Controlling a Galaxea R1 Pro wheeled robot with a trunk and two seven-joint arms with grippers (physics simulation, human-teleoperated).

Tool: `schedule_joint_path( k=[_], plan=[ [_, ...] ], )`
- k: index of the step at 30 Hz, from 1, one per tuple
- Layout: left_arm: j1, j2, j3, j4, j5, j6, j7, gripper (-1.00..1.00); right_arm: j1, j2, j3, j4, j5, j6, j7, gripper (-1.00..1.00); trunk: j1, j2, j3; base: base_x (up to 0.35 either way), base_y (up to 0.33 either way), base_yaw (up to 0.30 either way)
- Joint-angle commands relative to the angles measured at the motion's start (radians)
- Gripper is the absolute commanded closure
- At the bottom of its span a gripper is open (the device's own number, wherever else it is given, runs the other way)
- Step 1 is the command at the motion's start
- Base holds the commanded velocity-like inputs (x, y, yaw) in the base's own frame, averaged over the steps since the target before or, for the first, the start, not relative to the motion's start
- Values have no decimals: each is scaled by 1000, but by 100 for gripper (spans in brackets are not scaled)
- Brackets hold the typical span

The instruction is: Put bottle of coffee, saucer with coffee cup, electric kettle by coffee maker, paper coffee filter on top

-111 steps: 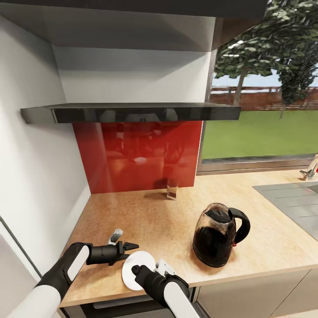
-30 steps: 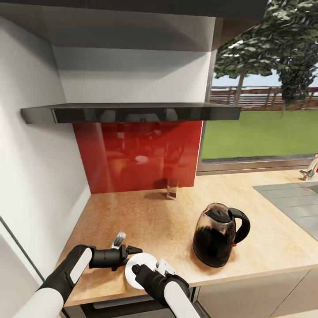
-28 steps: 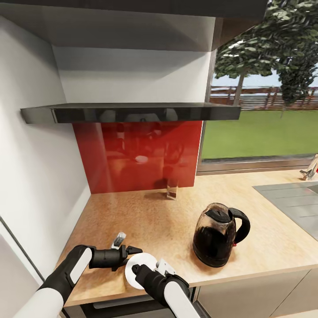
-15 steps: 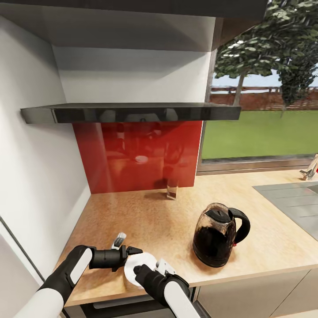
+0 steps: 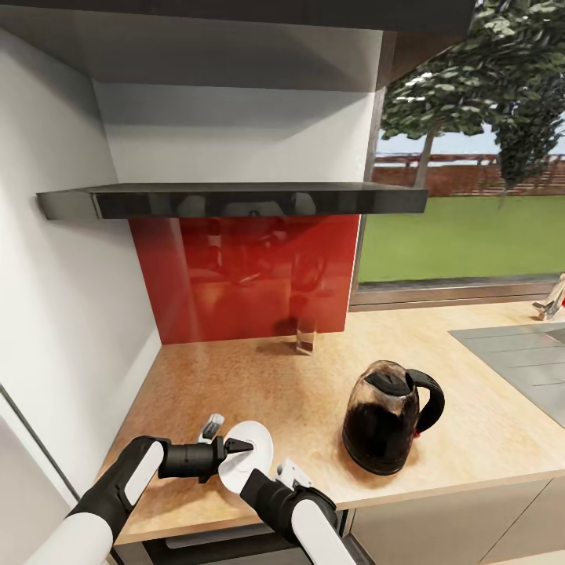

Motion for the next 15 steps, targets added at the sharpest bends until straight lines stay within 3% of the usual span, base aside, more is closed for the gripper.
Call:
schedule_joint_path(
  k=[1, 15],
  plan=[
    [-1, 1, -4, 0, -11, 1, -3, -100, -1, 0, 0, -1, -9, 2, -7, 100, 1, -2, -3, 0, 0, 0],
    [-1, 5, -1, -1, -10, 1, -7, -100, -1, 0, 0, -3, -9, 2, -7, 100, 1, -2, -3, 0, 0, 0]
  ],
)
